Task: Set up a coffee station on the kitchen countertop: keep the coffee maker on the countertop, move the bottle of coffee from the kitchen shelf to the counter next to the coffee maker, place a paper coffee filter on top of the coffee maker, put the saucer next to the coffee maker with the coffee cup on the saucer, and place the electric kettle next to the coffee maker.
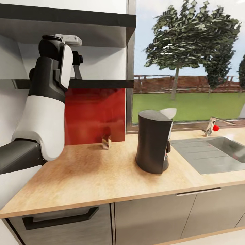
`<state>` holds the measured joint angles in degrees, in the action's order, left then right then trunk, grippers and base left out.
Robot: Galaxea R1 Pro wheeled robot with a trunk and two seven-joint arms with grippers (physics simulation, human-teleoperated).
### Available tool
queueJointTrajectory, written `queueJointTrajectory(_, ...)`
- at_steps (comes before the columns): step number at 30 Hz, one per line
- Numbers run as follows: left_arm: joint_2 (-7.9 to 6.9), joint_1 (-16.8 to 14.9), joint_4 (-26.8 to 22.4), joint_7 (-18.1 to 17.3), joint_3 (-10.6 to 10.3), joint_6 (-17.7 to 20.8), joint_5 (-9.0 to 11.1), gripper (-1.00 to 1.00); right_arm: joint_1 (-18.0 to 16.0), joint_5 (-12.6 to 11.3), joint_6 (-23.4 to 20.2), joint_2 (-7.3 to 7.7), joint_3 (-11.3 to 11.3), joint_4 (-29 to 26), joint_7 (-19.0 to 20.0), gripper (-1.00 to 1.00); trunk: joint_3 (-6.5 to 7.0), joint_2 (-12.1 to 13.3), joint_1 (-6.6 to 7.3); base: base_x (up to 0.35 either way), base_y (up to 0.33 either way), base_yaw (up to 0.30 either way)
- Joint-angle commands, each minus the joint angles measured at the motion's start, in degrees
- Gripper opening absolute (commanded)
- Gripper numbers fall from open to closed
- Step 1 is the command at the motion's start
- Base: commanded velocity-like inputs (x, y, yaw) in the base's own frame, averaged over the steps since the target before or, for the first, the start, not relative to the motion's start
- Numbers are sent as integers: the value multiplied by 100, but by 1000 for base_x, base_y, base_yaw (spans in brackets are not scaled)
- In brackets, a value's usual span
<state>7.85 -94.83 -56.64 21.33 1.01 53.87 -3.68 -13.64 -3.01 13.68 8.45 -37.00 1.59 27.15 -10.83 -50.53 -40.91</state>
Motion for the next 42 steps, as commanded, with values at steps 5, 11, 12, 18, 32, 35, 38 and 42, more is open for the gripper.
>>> queueJointTrajectory(5, -1, -9, 0, -15, 20, 20, -39, 100, -7, -29, 41, -1, -35, 17, 19, 100, -9, -6, -3, 75, -1, 0)
queueJointTrajectory(11, -2, -5, -3, -15, 22, 23, -41, 100, -7, -26, 43, -1, -35, 17, 19, 100, -9, -6, -3, 172, 44, 0)
queueJointTrajectory(12, -2, -7, -4, -15, 22, 25, -43, 100, -7, -25, 41, -1, -35, 17, 19, 100, -9, -6, -3, 138, 40, 0)
queueJointTrajectory(18, -2, -9, -3, -15, 22, 25, -45, 100, -7, -25, 47, -1, -35, 17, 19, 100, -9, -6, -3, 68, 32, 0)
queueJointTrajectory(32, -12, -9, 0, -22, 30, 27, -45, 100, 17, -18, 47, -7, -41, 19, 19, 100, -9, -6, -3, 106, 91, 0)
queueJointTrajectory(35, -15, -8, 3, -23, 33, 27, -45, 100, 74, -14, 47, -9, -43, 17, 19, 100, -9, -6, -3, 117, 106, 0)
queueJointTrajectory(38, -13, -7, 4, -24, 38, 27, -45, 100, 90, -15, 47, -10, -44, 17, 19, 100, -9, -6, -3, 44, 30, 0)
queueJointTrajectory(42, -13, -8, 4, -24, 49, 27, -45, 100, 96, -15, 47, -10, -44, 17, 19, 100, -9, -6, -3, 149, 11, 0)
